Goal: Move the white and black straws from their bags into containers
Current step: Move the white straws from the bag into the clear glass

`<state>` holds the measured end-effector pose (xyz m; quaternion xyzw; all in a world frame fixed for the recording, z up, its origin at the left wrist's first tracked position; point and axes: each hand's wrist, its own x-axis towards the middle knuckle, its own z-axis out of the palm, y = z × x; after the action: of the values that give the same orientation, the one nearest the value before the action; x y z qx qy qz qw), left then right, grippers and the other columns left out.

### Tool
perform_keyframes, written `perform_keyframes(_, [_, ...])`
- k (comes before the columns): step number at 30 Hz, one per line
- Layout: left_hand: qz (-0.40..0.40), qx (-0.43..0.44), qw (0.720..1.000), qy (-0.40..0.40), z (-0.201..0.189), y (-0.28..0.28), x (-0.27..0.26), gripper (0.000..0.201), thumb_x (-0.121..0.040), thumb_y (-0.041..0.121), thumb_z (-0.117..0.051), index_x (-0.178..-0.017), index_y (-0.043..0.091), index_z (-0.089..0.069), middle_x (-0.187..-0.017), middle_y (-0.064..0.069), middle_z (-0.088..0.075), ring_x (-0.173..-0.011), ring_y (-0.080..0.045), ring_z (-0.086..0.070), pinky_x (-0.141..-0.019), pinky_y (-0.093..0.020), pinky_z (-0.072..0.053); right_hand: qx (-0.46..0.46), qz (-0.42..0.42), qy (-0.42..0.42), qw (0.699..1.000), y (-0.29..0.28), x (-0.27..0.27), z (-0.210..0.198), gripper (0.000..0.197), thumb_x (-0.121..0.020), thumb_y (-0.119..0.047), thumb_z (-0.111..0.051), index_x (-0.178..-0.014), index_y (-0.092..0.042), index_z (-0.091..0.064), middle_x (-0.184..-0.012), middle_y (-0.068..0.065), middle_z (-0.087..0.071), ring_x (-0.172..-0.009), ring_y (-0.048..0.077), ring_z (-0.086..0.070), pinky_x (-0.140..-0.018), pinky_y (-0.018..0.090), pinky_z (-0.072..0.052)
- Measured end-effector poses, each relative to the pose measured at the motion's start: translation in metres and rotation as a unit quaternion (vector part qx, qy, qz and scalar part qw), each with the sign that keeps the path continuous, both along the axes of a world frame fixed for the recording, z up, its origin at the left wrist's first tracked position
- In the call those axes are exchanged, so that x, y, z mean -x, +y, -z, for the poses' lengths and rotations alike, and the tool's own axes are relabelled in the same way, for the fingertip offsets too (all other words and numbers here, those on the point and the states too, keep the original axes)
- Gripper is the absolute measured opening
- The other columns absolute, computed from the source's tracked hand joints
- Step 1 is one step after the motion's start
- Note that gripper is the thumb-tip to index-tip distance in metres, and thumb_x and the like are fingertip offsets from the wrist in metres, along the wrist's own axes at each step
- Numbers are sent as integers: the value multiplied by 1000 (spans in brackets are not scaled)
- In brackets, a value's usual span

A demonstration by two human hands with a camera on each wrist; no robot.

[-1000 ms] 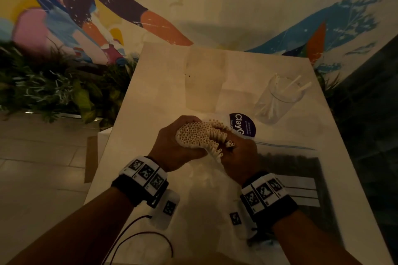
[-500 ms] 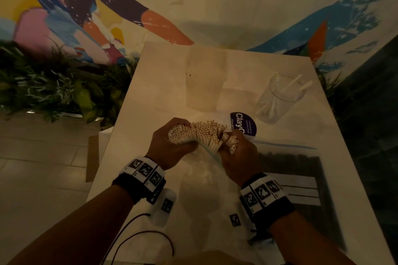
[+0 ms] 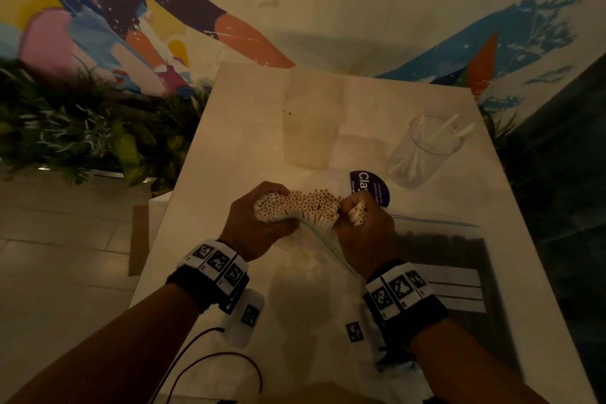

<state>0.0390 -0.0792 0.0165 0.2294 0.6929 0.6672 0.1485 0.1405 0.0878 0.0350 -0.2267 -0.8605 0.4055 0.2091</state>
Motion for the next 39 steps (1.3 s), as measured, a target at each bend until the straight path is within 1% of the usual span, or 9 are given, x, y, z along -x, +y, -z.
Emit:
perform_keyframes(2, [-5, 0, 1000, -2, -1, 0, 0, 42, -57, 12, -82, -95, 11, -63, -94, -7, -68, -92, -22, -65, -79, -37, -55, -9, 7, 17, 1000, 0, 0, -3, 15, -81, -10, -69, -76, -9, -55, -69, 4, -59, -62, 18, -52, -53, 16, -36])
perform_keyframes(6, [15, 7, 1000, 3, 0, 0, 1, 40, -59, 14, -81, -95, 15, -63, -96, -4, -68, -93, -21, -65, -80, -38, -55, 3, -56, -98, 994, 4, 0, -1, 26, -86, -33, -66, -82, -10, -56, -72, 4, -60, -65, 17, -54, -57, 30, -45])
perform_keyframes(10, [11, 9, 1000, -3, 0, -2, 2, 39, -56, 21, -79, -91, 26, -64, -97, -1, -67, -93, -22, -65, -80, -44, -55, -30, -28, -67, 997, 6, -1, 1, 20, -84, -27, -68, -80, -12, -56, -72, 3, -60, -65, 19, -55, -54, 23, -43])
perform_keyframes(13, [17, -4, 1000, -17, 1, -1, 3, 40, -54, 18, -81, -90, 29, -65, -96, -6, -67, -94, -28, -64, -81, -52, -53, -13, -91, -156, 983, 7, 3, 2, 32, -87, -42, -57, -93, -10, -55, -86, 6, -64, -77, 23, -60, -70, 38, -54])
perform_keyframes(16, [9, 0, 1000, -14, 2, -1, 4, 42, -53, 18, -81, -90, 27, -65, -96, -9, -68, -94, -30, -64, -81, -55, -52, -21, -80, -177, 981, 5, 7, -3, 29, -89, -38, -58, -94, -10, -53, -88, 7, -64, -80, 24, -60, -73, 42, -53])
perform_keyframes(21, [6, -1, 1000, -25, 2, -2, 3, 42, -52, 20, -81, -91, 24, -65, -97, -10, -67, -95, -29, -64, -81, -50, -54, 19, -25, -69, 997, 3, 4, -3, 21, -90, -21, -61, -84, -2, -54, -68, -8, -56, -61, 2, -52, -53, 15, -41])
perform_keyframes(24, [10, 3, 1000, -29, 1, -2, 3, 42, -54, 13, -82, -91, 20, -64, -96, -5, -68, -94, -24, -65, -80, -41, -55, 80, 7, -27, 996, 4, 5, -3, 11, -87, -4, -59, -77, -2, -54, -71, -13, -59, -65, -4, -57, -56, 10, -42])
perform_keyframes(30, [17, -11, 1000, -22, -2, -1, 2, 41, -52, 17, -81, -88, 23, -65, -96, -2, -68, -91, -20, -65, -77, -31, -55, 214, 19, 75, 974, 8, 4, -18, 34, -82, 14, -46, -68, -16, -39, -80, 11, -68, -81, 23, -67, -81, 39, -55])
perform_keyframes(39, [4, -6, 1000, -16, -3, 0, 0, 40, -55, 1, -77, -91, 9, -63, -93, -6, -68, -88, -18, -66, -76, -26, -54, 337, -38, 222, 914, 27, 2, -87, 41, -74, 24, -41, -65, -15, -31, -61, 4, -64, -57, 20, -60, -59, 26, -52])
